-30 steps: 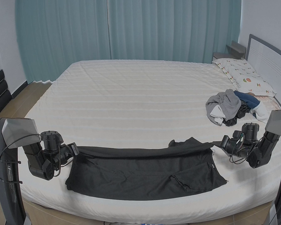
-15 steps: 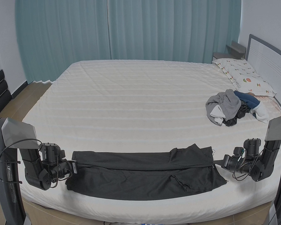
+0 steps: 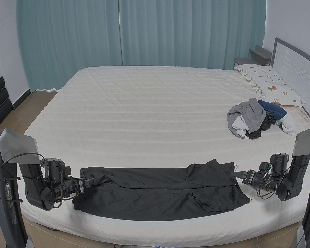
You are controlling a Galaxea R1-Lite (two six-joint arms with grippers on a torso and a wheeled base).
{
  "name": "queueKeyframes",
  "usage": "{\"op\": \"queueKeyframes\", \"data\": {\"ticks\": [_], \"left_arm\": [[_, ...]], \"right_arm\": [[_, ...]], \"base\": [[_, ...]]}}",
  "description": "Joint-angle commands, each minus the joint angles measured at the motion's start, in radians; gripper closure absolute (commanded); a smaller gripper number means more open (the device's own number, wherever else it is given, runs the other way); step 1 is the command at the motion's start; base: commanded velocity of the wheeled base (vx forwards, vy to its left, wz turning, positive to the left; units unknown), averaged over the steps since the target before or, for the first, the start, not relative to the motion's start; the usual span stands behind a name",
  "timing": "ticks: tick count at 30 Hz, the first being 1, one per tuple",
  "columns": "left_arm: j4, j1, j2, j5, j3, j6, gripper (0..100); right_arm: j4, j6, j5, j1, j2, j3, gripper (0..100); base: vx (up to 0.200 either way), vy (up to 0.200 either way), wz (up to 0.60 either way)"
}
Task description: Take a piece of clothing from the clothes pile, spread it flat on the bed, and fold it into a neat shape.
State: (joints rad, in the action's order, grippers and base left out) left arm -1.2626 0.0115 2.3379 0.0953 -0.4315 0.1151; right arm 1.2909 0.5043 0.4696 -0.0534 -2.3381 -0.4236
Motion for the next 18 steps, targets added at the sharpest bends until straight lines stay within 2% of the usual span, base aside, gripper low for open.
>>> {"op": "queueKeyframes", "data": {"ticks": [1,5,8,12,14,18], "left_arm": [[0.006,-0.015,-0.075,0.018,0.007,0.011,0],[0.015,-0.042,-0.127,0.063,0.007,0.026,0],[0.018,-0.062,-0.158,0.096,0.005,0.054,0],[0.086,-0.073,-0.192,0.141,-0.013,0.089,0],[0.109,-0.059,-0.186,0.15,-0.027,0.133,0],[0.124,0.015,-0.167,0.144,-0.072,0.291,0]], "right_arm": [[0.019,0.065,-0.002,-0.006,0.04,-0.003,0],[0.058,0.183,-0.005,-0.005,0.046,-0.015,0],[0.079,0.209,-0.006,-0.005,0.037,-0.017,0],[0.082,0.214,-0.003,-0.005,0.01,-0.023,0],[0.084,0.221,-0.002,-0.003,-0.003,-0.027,0],[0.087,0.267,-0.006,0.006,-0.024,-0.032,0]], "base": [[0.0,0.0,0.0],[0.0,0.0,0.0],[0.0,0.0,0.0],[0.0,0.0,0.0],[0.0,0.0,0.0],[0.0,0.0,0.0]]}}
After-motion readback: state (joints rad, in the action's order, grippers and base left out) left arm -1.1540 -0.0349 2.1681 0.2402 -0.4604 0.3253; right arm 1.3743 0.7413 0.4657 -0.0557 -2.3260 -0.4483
